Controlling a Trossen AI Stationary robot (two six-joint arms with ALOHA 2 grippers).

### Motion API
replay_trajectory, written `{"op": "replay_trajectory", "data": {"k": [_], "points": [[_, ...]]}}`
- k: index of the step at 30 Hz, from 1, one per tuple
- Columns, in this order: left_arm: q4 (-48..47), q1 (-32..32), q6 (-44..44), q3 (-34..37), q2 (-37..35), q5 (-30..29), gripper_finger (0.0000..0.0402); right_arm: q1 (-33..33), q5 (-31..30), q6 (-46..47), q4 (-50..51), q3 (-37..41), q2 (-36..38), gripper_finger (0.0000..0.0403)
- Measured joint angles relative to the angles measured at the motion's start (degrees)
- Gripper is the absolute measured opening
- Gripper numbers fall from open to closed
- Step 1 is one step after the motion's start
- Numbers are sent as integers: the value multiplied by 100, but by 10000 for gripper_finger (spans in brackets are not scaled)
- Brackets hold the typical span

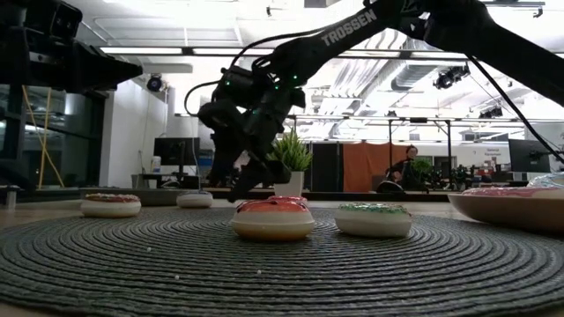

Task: Pick & Place donuts
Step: Put the small blue donut on the gray plate

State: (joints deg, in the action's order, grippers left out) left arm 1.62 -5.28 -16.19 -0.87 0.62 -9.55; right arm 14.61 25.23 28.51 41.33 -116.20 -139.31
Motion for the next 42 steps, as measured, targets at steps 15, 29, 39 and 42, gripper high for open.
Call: {"op": "replay_trajectory", "data": {"k": [15,29,39,42], "points": [[0,0,0,0,-2,-1,0,-4,124,224,-163,-9,-4,205],[-1,0,0,1,0,-3,0,-67,231,565,-416,2,-162,205],[0,0,0,0,-1,-3,0,-141,753,1163,-1424,525,-149,205],[0,0,0,-1,-1,-4,0,-161,780,1156,-1424,528,-149,205]]}}
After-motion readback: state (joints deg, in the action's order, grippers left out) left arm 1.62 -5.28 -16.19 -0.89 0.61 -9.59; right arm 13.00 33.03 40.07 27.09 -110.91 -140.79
